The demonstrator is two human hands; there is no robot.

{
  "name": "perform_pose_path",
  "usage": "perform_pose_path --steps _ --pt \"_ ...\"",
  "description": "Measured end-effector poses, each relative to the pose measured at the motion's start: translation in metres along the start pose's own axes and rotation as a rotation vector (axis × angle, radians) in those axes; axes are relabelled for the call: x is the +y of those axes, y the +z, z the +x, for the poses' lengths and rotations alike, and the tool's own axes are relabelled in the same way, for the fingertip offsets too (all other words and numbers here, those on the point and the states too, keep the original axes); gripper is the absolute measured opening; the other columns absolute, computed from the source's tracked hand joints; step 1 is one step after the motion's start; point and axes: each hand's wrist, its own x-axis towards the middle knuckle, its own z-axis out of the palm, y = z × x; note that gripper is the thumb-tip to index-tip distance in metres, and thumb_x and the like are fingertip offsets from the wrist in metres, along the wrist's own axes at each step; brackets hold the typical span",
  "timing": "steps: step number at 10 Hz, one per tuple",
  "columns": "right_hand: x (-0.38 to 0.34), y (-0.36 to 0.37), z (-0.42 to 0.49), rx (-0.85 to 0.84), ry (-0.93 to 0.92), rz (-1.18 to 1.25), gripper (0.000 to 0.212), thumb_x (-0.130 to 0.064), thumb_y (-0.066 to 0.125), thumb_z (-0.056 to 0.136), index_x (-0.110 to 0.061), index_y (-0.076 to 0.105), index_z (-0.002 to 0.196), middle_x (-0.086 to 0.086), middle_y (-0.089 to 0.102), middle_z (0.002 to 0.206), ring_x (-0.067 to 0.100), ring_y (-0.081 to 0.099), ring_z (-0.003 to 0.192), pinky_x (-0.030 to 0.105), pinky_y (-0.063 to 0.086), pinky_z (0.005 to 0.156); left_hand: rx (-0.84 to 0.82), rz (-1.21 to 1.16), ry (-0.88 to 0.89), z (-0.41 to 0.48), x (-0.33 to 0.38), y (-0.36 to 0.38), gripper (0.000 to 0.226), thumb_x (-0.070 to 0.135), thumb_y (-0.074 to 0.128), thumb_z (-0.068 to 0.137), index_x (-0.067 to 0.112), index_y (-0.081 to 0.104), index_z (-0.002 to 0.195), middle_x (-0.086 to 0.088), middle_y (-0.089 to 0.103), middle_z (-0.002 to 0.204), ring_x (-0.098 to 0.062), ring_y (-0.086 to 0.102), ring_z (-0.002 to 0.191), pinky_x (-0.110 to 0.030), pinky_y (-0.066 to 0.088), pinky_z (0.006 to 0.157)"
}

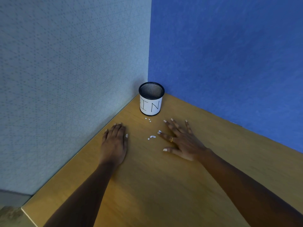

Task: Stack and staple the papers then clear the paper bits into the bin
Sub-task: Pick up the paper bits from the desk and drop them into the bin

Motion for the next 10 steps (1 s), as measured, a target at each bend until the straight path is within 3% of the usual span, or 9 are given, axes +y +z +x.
perform_pose_path --steps 2,3,4,6,7,9,10 --pt "-0.031 0.004 0.000 0.045 -0.079 0.058 0.076 -0.074 0.001 0.076 -0.043 0.014 0.144 0.000 -0.006 0.159 0.016 -0.020 0.141 0.057 -0.012 0.109 -0.002 0.012 -0.004 0.000 -0.001 0.001 0.053 0.037 0.018 0.095 0.011 0.036 0.139 -0.008 0.035 0.148 -0.022 0.024 0.140 -0.040 0.013 0.115" --pt "-0.048 0.006 0.004 0.040 -0.124 0.055 0.076 -0.074 0.003 0.076 -0.042 0.018 0.143 -0.002 -0.004 0.159 0.017 -0.015 0.143 0.057 -0.012 0.108 0.000 0.014 -0.003 0.000 -0.002 0.001 0.062 0.043 0.011 0.091 0.012 0.035 0.139 -0.008 0.036 0.148 -0.022 0.025 0.140 -0.040 0.013 0.115" --pt "-0.051 0.004 0.008 0.061 -0.083 0.058 0.079 -0.073 0.001 0.075 -0.039 0.019 0.144 -0.003 -0.002 0.159 0.019 -0.010 0.146 0.058 -0.012 0.109 0.008 0.009 0.005 0.000 -0.002 0.002 0.069 0.046 0.006 0.087 0.011 0.037 0.138 -0.008 0.037 0.147 -0.022 0.026 0.139 -0.040 0.014 0.115" --pt "-0.037 0.003 0.014 0.070 0.114 0.033 0.099 -0.075 -0.018 0.064 -0.030 0.011 0.147 -0.004 0.000 0.159 0.016 -0.010 0.146 0.060 -0.010 0.110 0.000 0.007 -0.007 0.000 0.000 0.000 0.060 0.040 0.016 0.091 0.010 0.036 0.138 -0.009 0.036 0.147 -0.022 0.026 0.140 -0.040 0.015 0.115" --pt "-0.044 0.001 0.015 0.078 0.164 0.080 0.102 -0.074 -0.012 0.066 -0.019 0.009 0.149 -0.004 0.002 0.159 0.013 -0.009 0.146 0.056 -0.010 0.112 0.000 0.007 -0.005 0.000 0.000 0.000 0.060 0.039 0.016 0.091 0.011 0.036 0.139 -0.009 0.036 0.148 -0.022 0.025 0.140 -0.040 0.014 0.115" --pt "-0.065 -0.009 0.041 0.089 0.109 0.146 0.098 -0.075 0.001 0.073 -0.013 0.006 0.148 0.001 0.003 0.159 0.013 -0.004 0.146 0.048 -0.007 0.116 0.003 0.017 -0.001 0.000 -0.002 0.002 0.063 0.043 0.012 0.091 0.011 0.037 0.138 -0.009 0.038 0.146 -0.023 0.027 0.139 -0.041 0.016 0.115" --pt "-0.072 -0.013 0.061 0.090 0.081 0.158 0.082 -0.066 0.018 0.087 -0.012 0.010 0.148 0.003 0.005 0.159 0.015 -0.002 0.147 0.042 -0.007 0.117 0.014 0.014 0.011 0.000 -0.003 0.003 0.069 0.045 0.007 0.088 0.009 0.041 0.136 -0.011 0.041 0.144 -0.025 0.031 0.137 -0.043 0.019 0.113"
